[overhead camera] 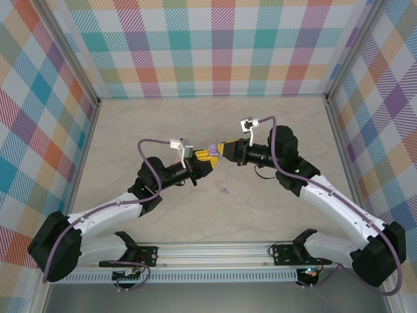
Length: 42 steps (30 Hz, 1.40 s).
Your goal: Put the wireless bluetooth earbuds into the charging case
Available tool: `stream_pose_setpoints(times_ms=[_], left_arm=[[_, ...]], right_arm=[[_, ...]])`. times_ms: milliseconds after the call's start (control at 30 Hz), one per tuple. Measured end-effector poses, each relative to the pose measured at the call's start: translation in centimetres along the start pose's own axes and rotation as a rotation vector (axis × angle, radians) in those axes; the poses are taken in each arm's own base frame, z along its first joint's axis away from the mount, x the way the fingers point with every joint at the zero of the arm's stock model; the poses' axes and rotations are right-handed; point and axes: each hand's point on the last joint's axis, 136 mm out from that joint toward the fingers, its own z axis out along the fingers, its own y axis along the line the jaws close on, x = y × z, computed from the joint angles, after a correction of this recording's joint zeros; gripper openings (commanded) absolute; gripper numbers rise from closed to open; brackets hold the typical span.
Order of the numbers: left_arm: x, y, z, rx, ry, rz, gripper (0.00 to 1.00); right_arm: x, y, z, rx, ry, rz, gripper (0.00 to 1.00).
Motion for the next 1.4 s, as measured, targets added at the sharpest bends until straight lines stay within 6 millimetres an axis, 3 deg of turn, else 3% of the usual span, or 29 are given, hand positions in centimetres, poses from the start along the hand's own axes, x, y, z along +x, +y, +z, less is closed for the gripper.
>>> stream_pose_setpoints(times_ms=[500,1400], left_arm=[[0.3,0.4,-0.1,-0.024,0.009,-0.008,0.14],[-1.0,0.8,-0.7,-0.078,-0.032,0.000,0.14]], right_arm=[[0.2,0.0,0.2,-0.001,0.008,0.003,0.22],[0.0,0.1,0.4,0.009,0.021,-0.004,0.20]])
